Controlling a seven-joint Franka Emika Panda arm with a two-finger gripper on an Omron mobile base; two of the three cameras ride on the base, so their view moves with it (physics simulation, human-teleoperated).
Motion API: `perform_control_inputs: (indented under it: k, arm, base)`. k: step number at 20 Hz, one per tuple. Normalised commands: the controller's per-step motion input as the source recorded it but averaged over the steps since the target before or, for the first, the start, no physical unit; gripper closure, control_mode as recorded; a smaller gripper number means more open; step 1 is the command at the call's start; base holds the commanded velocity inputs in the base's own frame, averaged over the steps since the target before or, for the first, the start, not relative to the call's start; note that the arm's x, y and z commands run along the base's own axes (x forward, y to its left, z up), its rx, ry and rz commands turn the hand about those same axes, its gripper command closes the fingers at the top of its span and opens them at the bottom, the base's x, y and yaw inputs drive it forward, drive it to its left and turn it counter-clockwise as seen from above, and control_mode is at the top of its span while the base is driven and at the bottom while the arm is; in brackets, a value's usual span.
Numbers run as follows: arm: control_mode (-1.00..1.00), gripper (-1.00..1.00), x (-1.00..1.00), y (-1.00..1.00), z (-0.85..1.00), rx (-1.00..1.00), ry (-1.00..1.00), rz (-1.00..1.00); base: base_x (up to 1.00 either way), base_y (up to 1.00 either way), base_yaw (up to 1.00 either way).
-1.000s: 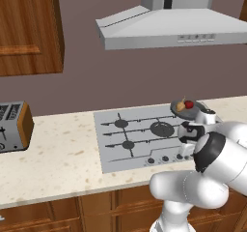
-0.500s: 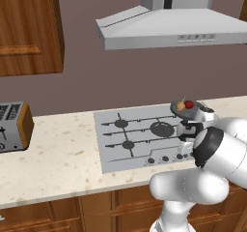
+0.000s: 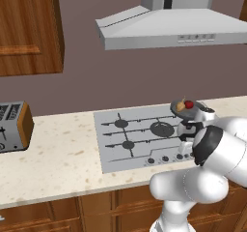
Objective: Place the pan on the rear right burner on the stove. Then place the tomato and the onion in the pan and turn on the rear right burner.
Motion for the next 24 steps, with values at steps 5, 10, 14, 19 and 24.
perform_control_inputs:
  k: [5,10,14,19,24]
  arm:
    - [-1.00,-1.00,0.00,0.00,-0.11,0.00,0.01,0.00]
    - [-1.00,-1.00,0.00,0.00,0.00,0.00,0.00,0.00]
    - [-1.00,1.00,-0.01,0.04,-0.17,0.00,0.00,0.00]
    - [-1.00,1.00,-0.03,0.04,-0.26,0.03,0.00,0.00]
    - [-1.00,1.00,-0.09,0.00,-0.01,0.00,0.00,0.00]
  base:
    - [0.00,0.00,0.00]
    - [0.00,0.00,0.00]
    - [0.00,0.00,0.00]
    - [0.00,0.00,0.00]
    - [0.00,0.00,0.00]
